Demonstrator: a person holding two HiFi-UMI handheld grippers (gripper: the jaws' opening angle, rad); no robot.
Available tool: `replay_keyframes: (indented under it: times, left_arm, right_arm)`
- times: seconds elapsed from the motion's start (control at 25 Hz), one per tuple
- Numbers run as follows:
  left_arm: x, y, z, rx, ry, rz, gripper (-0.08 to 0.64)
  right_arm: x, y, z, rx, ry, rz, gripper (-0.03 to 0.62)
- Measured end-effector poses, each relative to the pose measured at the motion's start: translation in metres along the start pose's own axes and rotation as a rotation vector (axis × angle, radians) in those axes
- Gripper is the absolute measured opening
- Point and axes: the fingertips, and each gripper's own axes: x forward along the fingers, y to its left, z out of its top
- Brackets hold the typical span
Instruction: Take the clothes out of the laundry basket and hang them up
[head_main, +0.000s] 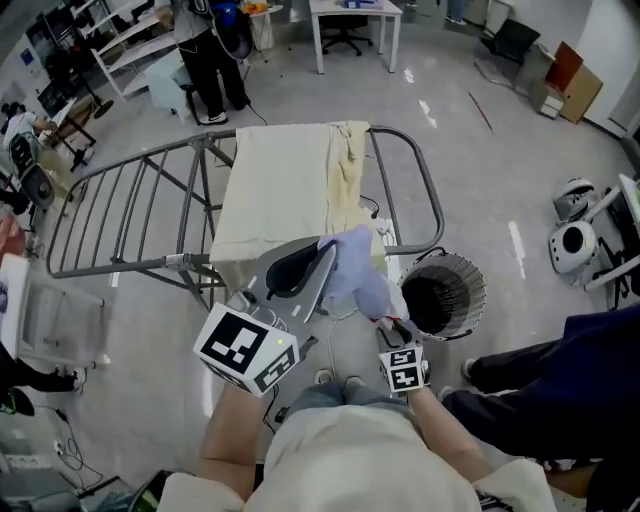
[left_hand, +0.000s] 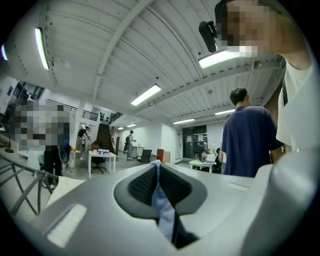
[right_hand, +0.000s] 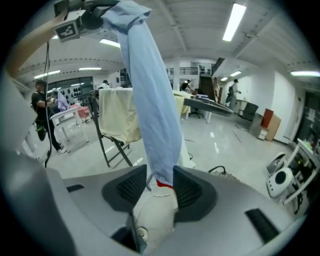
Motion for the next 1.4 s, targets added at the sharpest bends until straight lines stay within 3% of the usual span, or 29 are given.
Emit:
replay_keyframes:
  times: [0.16, 0.36, 0.4, 0.52, 0.76, 0.88, 1.12, 1.4]
  left_arm:
    - [-0.032, 0.011, 0.024, 0.022, -0.046, 0.138, 0.026]
    - [-0.087, 0.018, 0.033, 0.024, -0.080, 0.288, 0.026]
    - [-0.102, 0.023, 0.035, 0.023, -0.088, 0.330, 0.026]
    - [-0.150, 0.043, 0.039, 0.031, -0.098, 0.472, 0.026]
    - [-0.265, 0.100, 0.033, 0.092, -0.060, 0.784, 0.026]
    - [-0.325, 0.128, 0.023, 0.104, -0.027, 0.901, 0.026]
    - [-0.437, 0.185, 0.003, 0.076, -0.019, 1.065, 0.026]
    - [-0.552, 0.257, 0.023, 0.145, -0.034, 1.188, 0.026]
  right_arm:
    - [0.016, 0.019, 0.010, -0.092, 0.012, 0.098, 0.196]
    - [0.039, 0.096, 0.045, -0.188, -0.044, 0.292, 0.222]
    - [0.042, 0.112, 0.055, -0.204, -0.053, 0.314, 0.215]
    - [0.047, 0.151, 0.077, -0.269, -0.064, 0.362, 0.030]
    - [0.026, 0.230, 0.112, -0.349, -0.111, 0.611, 0.011]
    - [0.015, 0.269, 0.140, -0.356, -0.165, 0.700, 0.011]
    - [0.008, 0.340, 0.198, -0.385, -0.193, 0.824, 0.011]
    - [0.003, 0.432, 0.282, -0.398, -0.279, 0.896, 0.011]
